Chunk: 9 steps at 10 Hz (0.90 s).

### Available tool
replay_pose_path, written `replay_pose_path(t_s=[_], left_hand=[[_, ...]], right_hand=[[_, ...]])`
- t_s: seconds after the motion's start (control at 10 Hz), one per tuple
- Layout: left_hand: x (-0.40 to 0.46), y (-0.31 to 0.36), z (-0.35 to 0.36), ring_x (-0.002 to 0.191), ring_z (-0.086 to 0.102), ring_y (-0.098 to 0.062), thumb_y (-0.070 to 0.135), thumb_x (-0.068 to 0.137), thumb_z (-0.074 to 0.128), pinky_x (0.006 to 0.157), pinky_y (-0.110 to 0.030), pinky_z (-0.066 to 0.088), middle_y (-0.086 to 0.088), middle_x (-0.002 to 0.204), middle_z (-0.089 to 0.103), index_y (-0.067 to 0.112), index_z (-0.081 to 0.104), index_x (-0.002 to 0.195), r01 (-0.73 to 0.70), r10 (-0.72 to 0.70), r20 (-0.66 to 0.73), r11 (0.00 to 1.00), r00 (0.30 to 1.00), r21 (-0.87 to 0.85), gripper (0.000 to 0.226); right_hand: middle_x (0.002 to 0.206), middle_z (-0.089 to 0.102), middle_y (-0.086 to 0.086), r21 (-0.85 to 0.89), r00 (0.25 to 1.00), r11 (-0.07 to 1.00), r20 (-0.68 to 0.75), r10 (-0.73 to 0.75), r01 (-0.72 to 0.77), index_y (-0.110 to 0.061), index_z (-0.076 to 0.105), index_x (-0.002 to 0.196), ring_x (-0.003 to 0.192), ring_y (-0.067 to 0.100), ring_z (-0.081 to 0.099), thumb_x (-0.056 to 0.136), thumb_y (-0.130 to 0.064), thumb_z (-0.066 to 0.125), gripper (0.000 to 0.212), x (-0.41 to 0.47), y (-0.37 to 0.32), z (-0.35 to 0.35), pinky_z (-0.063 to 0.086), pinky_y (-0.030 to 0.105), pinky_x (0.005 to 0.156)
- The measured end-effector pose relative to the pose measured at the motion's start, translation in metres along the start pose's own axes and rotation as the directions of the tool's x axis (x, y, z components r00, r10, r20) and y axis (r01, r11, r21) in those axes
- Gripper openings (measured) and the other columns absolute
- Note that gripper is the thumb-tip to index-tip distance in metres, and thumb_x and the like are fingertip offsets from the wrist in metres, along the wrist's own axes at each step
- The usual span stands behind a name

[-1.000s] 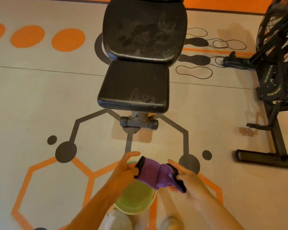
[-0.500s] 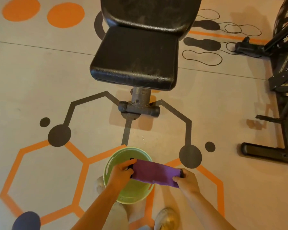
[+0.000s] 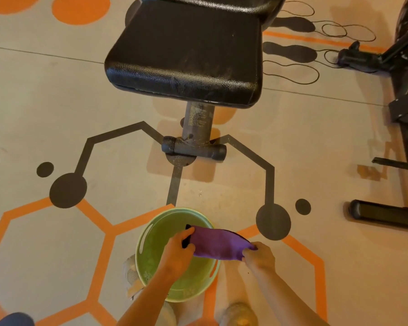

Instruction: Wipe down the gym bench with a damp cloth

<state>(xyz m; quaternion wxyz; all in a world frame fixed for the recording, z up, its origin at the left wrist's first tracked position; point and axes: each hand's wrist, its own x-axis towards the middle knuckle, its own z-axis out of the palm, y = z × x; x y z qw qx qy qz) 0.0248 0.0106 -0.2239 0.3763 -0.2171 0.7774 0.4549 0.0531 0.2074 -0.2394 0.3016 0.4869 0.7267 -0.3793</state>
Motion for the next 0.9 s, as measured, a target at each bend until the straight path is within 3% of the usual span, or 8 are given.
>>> replay_pose_path(t_s=[0.2, 0.3, 0.4, 0.5, 0.6, 0.7, 0.8, 0.9], left_hand=[[0.005, -0.006, 0.012, 0.132, 0.045, -0.021, -0.002, 0.089, 0.053, 0.104, -0.034, 0.044, -0.001, 0.154, 0.034, 0.021, 0.036, 0.149, -0.048, 0.049, 0.066, 0.999, 0.997, -0.019, 0.066], [0.005, -0.003, 0.017, 0.142, 0.033, -0.021, -0.003, 0.088, 0.053, 0.112, -0.036, 0.037, 0.0, 0.16, 0.022, 0.018, 0.037, 0.147, -0.052, 0.054, 0.066, 0.998, 0.996, -0.031, 0.064], [0.003, 0.004, 0.018, 0.145, 0.028, -0.022, -0.002, 0.091, 0.051, 0.112, -0.03, 0.032, -0.004, 0.16, 0.02, 0.015, 0.041, 0.146, -0.037, 0.037, 0.052, 0.999, 0.998, 0.009, 0.059], [-0.002, 0.014, 0.017, 0.137, 0.042, -0.025, -0.004, 0.09, 0.05, 0.1, -0.029, 0.037, -0.007, 0.144, 0.048, 0.017, 0.059, 0.127, -0.09, 0.087, 0.067, 0.995, 0.994, 0.043, 0.044], [-0.007, 0.028, 0.016, 0.102, 0.064, -0.023, -0.007, 0.088, 0.051, 0.083, -0.026, 0.047, -0.003, 0.104, 0.07, 0.025, 0.065, 0.099, -0.112, 0.109, 0.101, 0.993, 0.989, 0.022, 0.036], [-0.012, 0.045, 0.014, 0.077, 0.058, -0.013, -0.007, 0.091, 0.05, 0.061, -0.01, 0.043, 0.002, 0.083, 0.065, 0.023, 0.062, 0.097, -0.124, 0.125, 0.112, 0.992, 0.986, -0.019, 0.034], [-0.015, 0.069, 0.01, 0.076, 0.054, -0.014, -0.012, 0.092, 0.047, 0.061, -0.011, 0.044, -0.009, 0.093, 0.06, 0.008, 0.062, 0.107, -0.096, 0.103, 0.124, 0.994, 0.987, -0.06, 0.03], [-0.026, 0.096, 0.008, 0.083, 0.052, -0.002, 0.002, 0.099, 0.044, 0.07, -0.008, 0.045, 0.0, 0.103, 0.058, 0.016, 0.06, 0.114, -0.128, 0.131, 0.118, 0.991, 0.984, -0.031, 0.027]], right_hand=[[0.15, 0.037, 0.017, 0.061, 0.993, 0.998, 0.114, -0.016, 0.009, -0.004, 0.023, 0.149, 0.136, 0.033, 0.039, 0.09, -0.02, 0.061, 0.071, 0.001, -0.004, 0.018, 0.033, 0.036, 0.108], [0.142, 0.046, 0.017, -0.013, 0.991, 0.997, 0.116, -0.068, 0.07, -0.003, 0.041, 0.139, 0.132, 0.032, 0.044, 0.092, -0.022, 0.058, 0.053, 0.003, -0.001, 0.027, 0.035, 0.037, 0.107], [0.111, 0.063, 0.018, -0.1, 0.975, 0.979, 0.155, -0.16, 0.176, 0.003, 0.064, 0.105, 0.105, 0.033, 0.057, 0.093, -0.014, 0.052, 0.025, -0.004, -0.002, 0.026, 0.042, 0.034, 0.085], [0.098, 0.066, 0.022, -0.152, 0.959, 0.956, 0.169, -0.226, 0.252, 0.005, 0.063, 0.09, 0.087, 0.033, 0.057, 0.091, -0.01, 0.049, 0.021, -0.014, -0.002, 0.021, 0.038, 0.033, 0.069], [0.114, 0.067, 0.013, -0.262, 0.943, 0.916, 0.223, -0.249, 0.303, -0.001, 0.067, 0.105, 0.107, 0.028, 0.059, 0.096, -0.013, 0.043, 0.029, -0.022, -0.005, 0.012, 0.041, 0.029, 0.079], [0.117, 0.066, 0.01, -0.26, 0.944, 0.918, 0.224, -0.243, 0.298, -0.006, 0.068, 0.11, 0.11, 0.026, 0.059, 0.098, -0.015, 0.04, 0.031, -0.025, -0.006, -0.003, 0.042, 0.026, 0.085], [0.104, 0.068, 0.018, -0.088, 0.953, 0.966, 0.21, -0.22, 0.242, 0.003, 0.067, 0.098, 0.099, 0.035, 0.063, 0.095, -0.013, 0.044, 0.029, -0.029, -0.004, -0.017, 0.049, 0.038, 0.091], [0.091, 0.068, 0.023, 0.055, 0.965, 0.975, 0.137, -0.223, 0.217, 0.006, 0.065, 0.082, 0.091, 0.04, 0.064, 0.089, -0.007, 0.048, 0.023, -0.027, 0.007, -0.031, 0.05, 0.053, 0.087]])
